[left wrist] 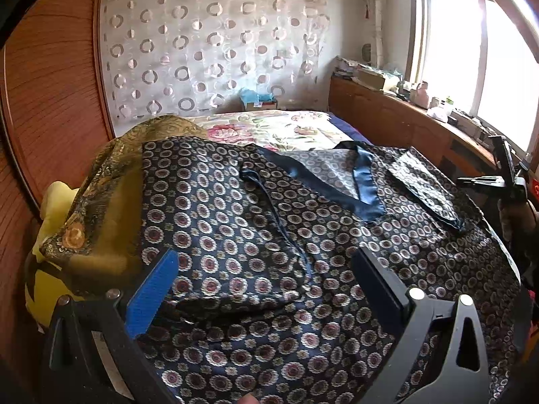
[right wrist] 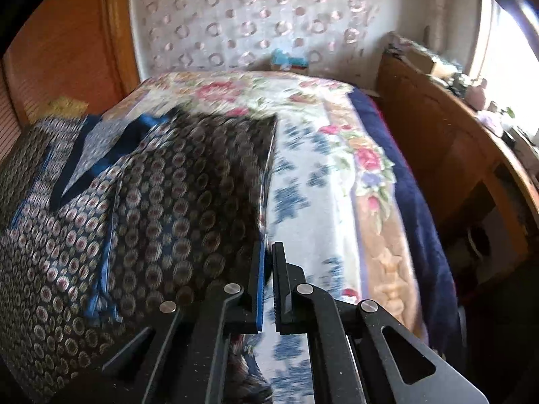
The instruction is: Fold small clothes
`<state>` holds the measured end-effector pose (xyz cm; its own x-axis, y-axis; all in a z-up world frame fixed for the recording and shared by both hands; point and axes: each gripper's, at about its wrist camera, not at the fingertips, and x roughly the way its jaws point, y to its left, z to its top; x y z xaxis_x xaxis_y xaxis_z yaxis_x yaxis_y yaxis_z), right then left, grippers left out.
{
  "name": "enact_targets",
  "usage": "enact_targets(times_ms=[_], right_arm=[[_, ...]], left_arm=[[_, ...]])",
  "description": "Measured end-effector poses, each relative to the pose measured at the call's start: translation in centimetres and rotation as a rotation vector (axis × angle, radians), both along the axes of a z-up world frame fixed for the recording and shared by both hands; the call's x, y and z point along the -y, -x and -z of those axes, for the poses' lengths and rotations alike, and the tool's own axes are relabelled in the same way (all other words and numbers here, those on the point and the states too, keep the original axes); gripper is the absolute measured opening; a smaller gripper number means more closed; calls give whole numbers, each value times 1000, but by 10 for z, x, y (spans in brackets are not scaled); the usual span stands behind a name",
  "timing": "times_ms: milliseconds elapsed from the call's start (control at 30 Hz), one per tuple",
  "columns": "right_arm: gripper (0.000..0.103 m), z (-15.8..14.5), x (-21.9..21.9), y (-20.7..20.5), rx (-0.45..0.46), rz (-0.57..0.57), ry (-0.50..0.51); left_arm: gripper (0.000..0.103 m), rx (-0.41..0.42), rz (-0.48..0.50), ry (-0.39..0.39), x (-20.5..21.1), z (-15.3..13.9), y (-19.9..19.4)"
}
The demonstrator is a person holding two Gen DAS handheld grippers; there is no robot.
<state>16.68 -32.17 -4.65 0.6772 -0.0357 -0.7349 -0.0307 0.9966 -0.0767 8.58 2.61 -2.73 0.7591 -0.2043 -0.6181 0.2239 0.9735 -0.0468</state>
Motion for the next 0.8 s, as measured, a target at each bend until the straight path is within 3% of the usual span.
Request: enact_targets(times_ms=[33,100,133,333,500,800], right_arm=[[8,-1,3,-1,5,13,-8],[32,-1,8,-6,-3,23,-44],[35,-1,9,-9,-8,24,-57],[37,7,1,-30,-21,-31,-86],[37,18,-6,-40,-67,-62,-40],[38,21,2,-44,-46,-66,-45]], left_arm=[[103,0,-4,1,-2,0,-2],[103,0,-17,9,-9,-1,-7],[103,0,-24,10,-13,-1,-9],[101,8,-72,-33,-36,-5,-25],[80,-14,-73,-7,-62,-7,-40],[64,-55,-106,-8,-81,-4,-68]])
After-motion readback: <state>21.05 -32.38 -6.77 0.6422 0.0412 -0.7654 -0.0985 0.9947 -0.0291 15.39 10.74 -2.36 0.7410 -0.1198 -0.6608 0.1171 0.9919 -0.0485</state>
